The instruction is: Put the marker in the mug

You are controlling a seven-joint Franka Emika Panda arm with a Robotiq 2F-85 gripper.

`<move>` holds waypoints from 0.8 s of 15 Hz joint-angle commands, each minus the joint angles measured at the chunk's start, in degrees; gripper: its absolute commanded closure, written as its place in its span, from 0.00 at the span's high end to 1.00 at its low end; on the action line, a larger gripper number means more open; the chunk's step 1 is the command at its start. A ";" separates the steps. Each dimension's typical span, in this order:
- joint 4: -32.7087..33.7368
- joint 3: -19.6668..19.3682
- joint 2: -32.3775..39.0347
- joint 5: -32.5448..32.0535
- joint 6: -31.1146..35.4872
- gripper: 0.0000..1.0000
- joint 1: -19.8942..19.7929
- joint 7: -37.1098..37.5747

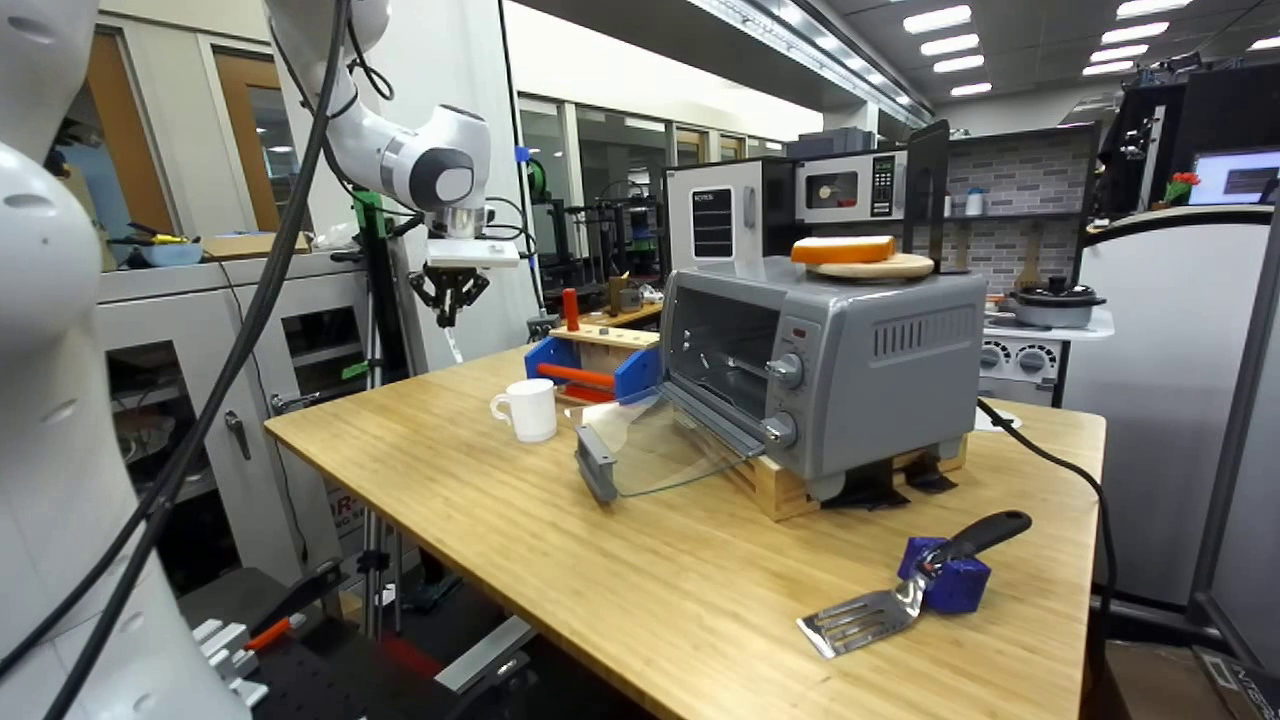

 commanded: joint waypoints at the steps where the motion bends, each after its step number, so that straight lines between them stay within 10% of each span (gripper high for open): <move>1: -7.99 1.34 -6.05 6.71 4.51 0.04 -2.27 -3.45; 12: -17.98 -11.83 -15.07 -20.84 0.38 0.04 3.00 25.00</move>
